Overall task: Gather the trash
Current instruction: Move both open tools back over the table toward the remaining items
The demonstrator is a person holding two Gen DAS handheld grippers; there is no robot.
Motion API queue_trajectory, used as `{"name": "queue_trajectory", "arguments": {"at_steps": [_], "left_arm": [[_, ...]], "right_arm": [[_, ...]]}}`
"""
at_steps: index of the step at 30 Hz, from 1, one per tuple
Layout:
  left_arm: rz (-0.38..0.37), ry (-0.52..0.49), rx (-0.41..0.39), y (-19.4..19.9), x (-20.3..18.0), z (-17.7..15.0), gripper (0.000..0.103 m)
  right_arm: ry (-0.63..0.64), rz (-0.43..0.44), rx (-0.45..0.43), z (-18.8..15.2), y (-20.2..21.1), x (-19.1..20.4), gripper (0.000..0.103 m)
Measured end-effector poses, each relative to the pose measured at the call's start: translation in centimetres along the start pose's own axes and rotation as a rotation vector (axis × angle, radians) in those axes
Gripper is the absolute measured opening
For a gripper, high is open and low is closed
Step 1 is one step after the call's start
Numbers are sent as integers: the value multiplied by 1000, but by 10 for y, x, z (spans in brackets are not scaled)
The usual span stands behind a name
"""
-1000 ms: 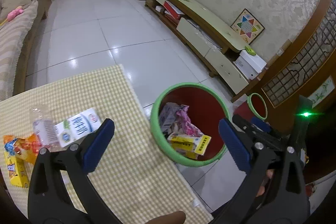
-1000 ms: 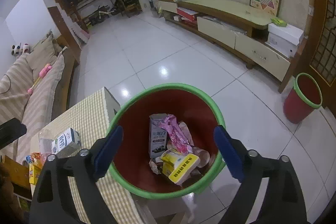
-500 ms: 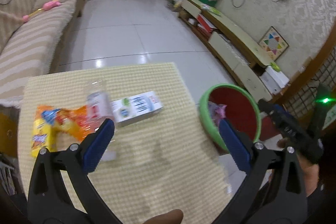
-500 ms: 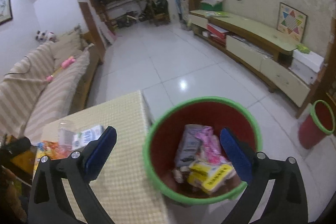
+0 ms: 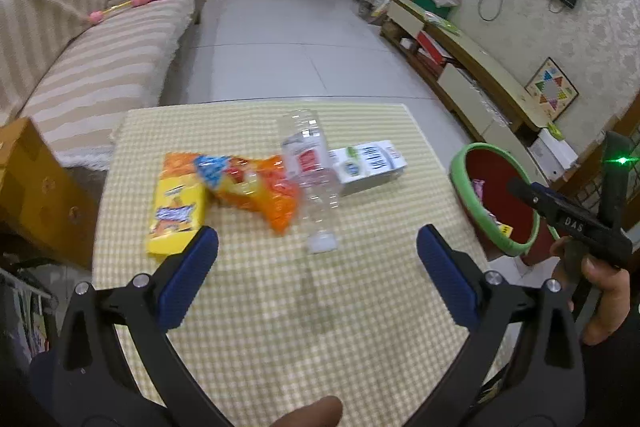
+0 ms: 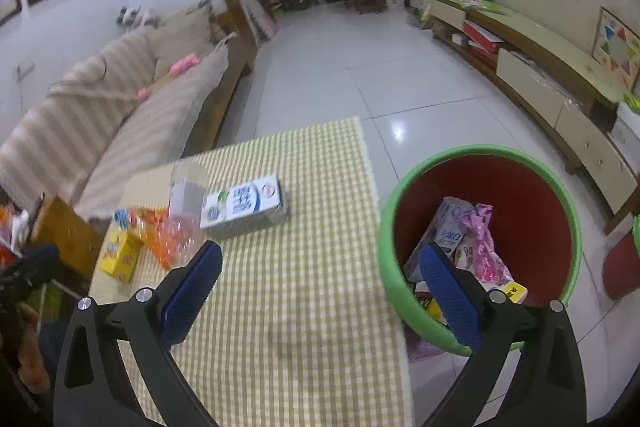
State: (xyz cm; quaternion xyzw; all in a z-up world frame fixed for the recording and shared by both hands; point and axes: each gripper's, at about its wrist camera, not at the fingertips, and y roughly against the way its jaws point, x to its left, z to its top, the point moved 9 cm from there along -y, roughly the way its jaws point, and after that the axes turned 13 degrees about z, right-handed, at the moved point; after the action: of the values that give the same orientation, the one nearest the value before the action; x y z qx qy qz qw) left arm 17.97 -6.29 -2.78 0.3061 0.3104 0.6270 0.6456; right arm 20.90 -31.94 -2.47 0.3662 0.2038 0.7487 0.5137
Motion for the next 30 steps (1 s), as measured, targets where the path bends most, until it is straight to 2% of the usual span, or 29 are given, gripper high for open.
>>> {"name": "queue_trajectory", "arguments": {"at_steps": [7, 16, 22, 30], "left_arm": [[30, 64, 25, -5, 42, -14, 97], [58, 115, 53, -22, 81, -25, 97], [86, 121, 96, -47, 98, -32, 97], [105, 107, 134, -82, 109, -34, 97]], "right_arm": [[105, -6, 48, -12, -20, 30, 96], [161, 29, 115, -28, -52, 70, 96], [139, 45, 174, -42, -82, 98, 96], [66, 47, 212, -45, -118, 108, 96]]}}
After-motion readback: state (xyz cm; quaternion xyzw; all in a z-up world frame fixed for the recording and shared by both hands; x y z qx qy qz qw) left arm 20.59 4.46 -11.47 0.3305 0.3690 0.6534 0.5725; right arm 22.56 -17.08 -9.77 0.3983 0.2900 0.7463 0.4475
